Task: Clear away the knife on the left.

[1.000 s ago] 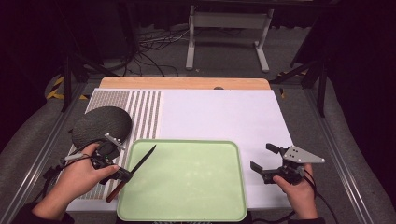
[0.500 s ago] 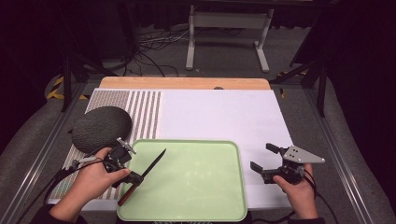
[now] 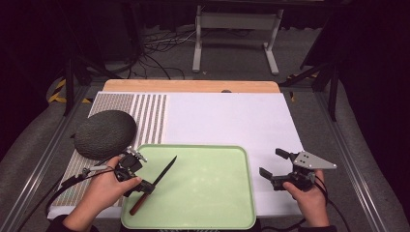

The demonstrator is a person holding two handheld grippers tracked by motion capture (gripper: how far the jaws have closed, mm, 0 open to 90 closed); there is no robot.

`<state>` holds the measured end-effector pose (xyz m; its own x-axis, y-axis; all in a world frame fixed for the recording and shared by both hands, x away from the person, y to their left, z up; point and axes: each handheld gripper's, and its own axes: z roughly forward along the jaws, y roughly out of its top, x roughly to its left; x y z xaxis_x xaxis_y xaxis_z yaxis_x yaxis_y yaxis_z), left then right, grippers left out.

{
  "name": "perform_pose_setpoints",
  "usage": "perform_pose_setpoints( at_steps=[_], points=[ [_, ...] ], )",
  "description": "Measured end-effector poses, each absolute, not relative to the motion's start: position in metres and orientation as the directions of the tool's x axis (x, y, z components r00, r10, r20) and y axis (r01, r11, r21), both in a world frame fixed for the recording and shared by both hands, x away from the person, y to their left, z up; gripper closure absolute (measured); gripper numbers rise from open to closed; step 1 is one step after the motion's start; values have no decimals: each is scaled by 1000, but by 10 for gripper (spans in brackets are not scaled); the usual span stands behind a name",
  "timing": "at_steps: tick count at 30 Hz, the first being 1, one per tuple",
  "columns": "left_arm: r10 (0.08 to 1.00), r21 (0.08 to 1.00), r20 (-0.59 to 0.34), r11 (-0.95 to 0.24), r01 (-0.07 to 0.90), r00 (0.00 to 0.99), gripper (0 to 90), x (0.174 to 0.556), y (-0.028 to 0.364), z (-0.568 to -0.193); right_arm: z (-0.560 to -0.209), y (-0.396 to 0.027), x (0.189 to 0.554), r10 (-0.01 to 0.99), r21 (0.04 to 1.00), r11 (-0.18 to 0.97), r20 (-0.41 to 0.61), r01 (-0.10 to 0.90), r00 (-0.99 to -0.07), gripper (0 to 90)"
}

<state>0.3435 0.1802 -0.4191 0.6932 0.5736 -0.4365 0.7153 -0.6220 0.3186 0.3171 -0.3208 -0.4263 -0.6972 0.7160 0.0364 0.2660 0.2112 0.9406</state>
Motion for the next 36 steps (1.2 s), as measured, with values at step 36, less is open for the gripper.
perform_pose_setpoints(
  at_steps=[36],
  points=[
    [635,267,-412,-602,753,654,775,348,183,-439,-430,-320,318,712,936,215,46,279,-701,42]
  ],
)
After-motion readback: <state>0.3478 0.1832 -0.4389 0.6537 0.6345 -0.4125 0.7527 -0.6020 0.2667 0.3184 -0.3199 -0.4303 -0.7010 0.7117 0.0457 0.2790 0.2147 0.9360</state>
